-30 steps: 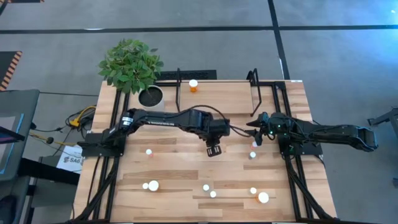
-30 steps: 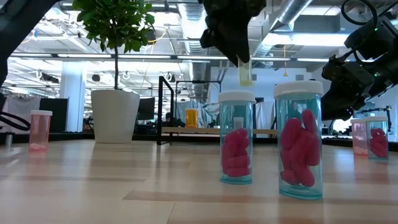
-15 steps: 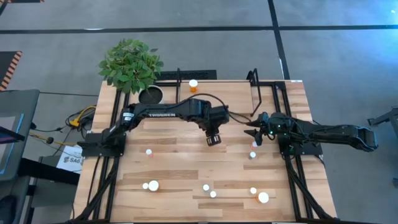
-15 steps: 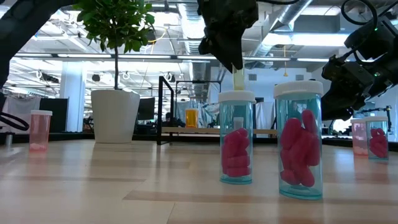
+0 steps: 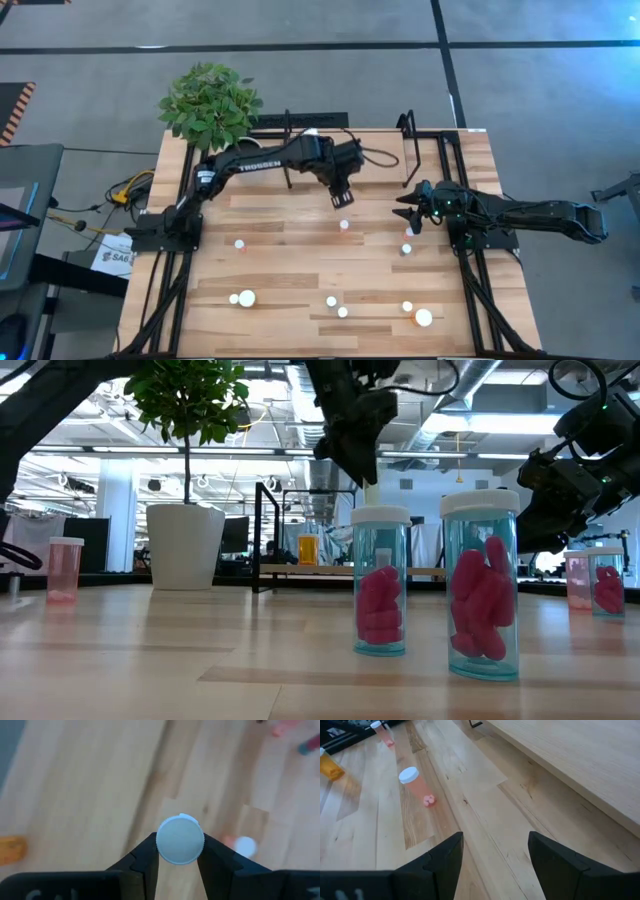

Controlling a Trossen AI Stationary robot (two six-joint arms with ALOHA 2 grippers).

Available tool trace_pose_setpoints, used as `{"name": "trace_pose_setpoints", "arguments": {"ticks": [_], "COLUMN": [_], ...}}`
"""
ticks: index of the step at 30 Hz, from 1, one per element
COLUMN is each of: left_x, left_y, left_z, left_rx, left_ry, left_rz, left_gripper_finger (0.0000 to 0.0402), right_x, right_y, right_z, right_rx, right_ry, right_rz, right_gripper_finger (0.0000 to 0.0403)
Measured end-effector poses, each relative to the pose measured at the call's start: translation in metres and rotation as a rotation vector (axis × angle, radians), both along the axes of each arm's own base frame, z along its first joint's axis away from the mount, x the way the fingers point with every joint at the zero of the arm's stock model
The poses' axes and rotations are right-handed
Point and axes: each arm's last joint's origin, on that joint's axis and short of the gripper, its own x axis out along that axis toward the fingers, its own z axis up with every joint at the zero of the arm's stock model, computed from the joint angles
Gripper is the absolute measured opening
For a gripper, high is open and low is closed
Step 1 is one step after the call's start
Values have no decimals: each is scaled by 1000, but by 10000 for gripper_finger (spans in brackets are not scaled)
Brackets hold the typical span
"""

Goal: Pick and place medicine bottles onto shelf by color
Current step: Put the top yellow pill bottle on the shelf

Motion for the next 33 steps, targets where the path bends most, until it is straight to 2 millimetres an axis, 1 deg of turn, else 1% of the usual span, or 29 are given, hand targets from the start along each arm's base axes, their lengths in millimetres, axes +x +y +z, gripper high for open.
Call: {"name": "trace_pose_setpoints", "arguments": {"ticks": [10, 21, 25, 33], "left_x": [-4, -7, -6, -7], "left_y": [42, 66, 74, 86], "left_z": [1, 2, -10, -25], "left_rx": [40, 69, 64, 46], "left_ry": [-47, -91, -100, -114], "left_rz": [84, 183, 222, 280], "left_gripper_finger": [103, 103, 103, 103], "right_x": [0, 0, 0, 0], "right_y": [0, 0, 0, 0], "right_z": [0, 0, 0, 0], "right_rx": [0, 0, 0, 0], "right_ry": [0, 0, 0, 0], "right_rz": [0, 0, 0, 0], "right_gripper_finger": [249, 249, 249, 249]}}
